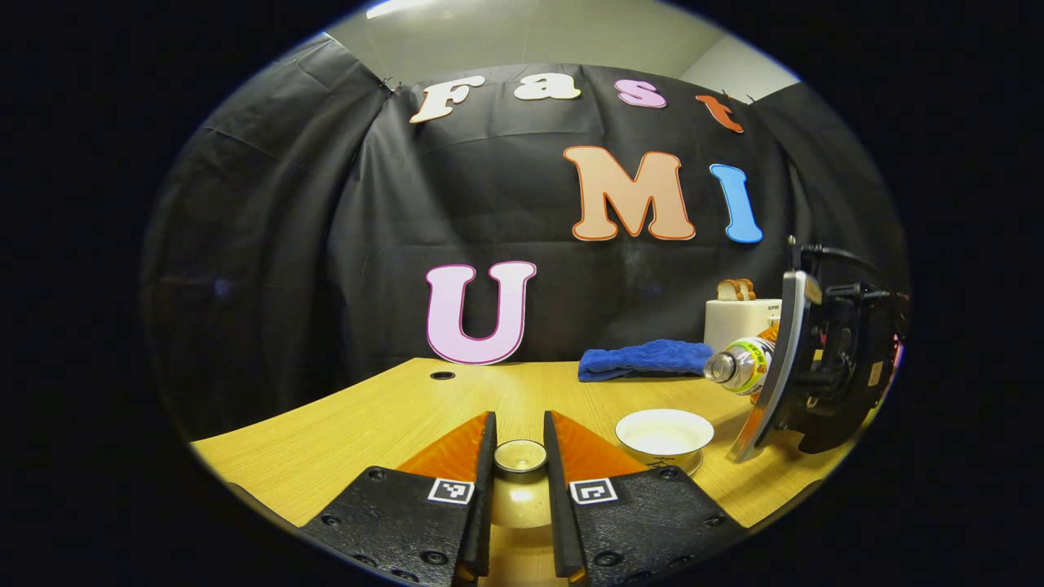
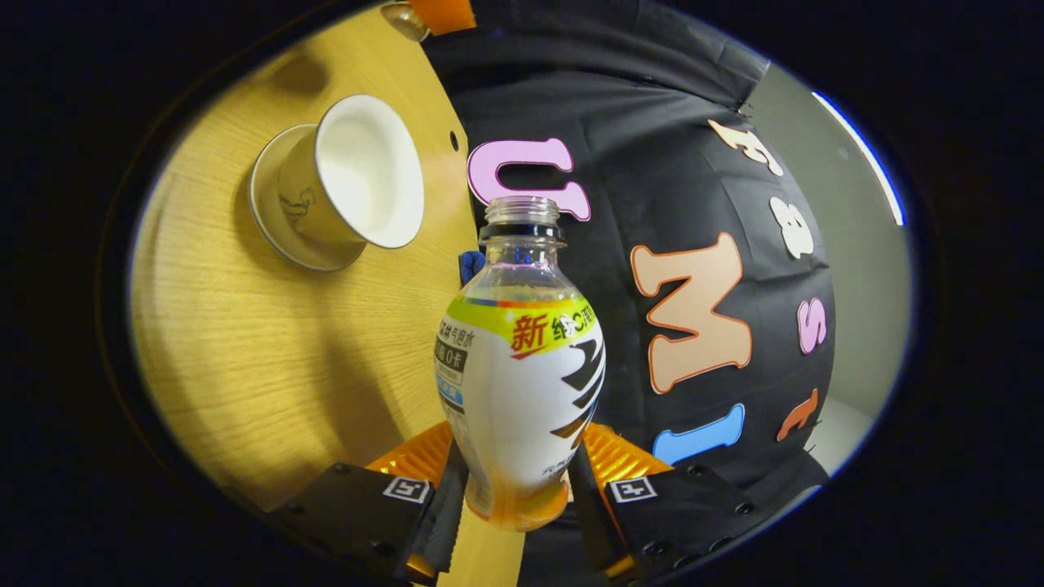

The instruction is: Open the teacup lid with one hand, grasp the water bottle and pour water into the teacup with the other hand; after pouring, place the water bottle on the coaster and then close the teacup lid.

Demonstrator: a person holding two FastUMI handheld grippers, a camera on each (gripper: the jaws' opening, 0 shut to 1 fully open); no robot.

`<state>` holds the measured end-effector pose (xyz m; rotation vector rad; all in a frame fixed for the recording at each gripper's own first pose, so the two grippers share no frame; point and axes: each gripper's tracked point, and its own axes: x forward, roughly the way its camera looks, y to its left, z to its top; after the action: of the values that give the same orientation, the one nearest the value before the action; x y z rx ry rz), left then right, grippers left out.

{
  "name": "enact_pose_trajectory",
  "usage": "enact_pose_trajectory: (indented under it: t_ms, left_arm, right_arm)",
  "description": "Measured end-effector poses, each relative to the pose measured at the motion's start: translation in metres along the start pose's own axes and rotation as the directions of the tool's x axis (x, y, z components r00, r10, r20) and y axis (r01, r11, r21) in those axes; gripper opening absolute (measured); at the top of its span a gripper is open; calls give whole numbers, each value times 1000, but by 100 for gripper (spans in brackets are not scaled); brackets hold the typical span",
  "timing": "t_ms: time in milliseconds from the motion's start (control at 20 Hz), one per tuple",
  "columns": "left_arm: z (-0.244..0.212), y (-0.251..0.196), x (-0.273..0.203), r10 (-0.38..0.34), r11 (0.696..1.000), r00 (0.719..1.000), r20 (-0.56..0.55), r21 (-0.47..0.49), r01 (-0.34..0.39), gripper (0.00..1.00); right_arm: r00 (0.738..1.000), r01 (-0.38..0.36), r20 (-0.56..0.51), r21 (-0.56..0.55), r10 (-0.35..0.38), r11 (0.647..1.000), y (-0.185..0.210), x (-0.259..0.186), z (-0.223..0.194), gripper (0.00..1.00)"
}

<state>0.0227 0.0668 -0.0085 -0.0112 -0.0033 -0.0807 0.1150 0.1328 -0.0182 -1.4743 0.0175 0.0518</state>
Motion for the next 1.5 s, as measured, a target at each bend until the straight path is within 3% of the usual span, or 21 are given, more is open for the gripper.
enact_pose_trajectory:
  t_ms: [750, 1500]
  left_arm:
    - [0, -1, 0, 0, 1000, 1000, -2, -3, 0, 28]
    - [0, -1, -1, 0, 1000, 1000, -5, -5, -1, 28]
  right_arm:
    - [998, 56, 46, -156, -49, 986, -6, 1, 7, 66]
    - [987, 142, 115, -323, -110, 936, -15, -4, 25, 66]
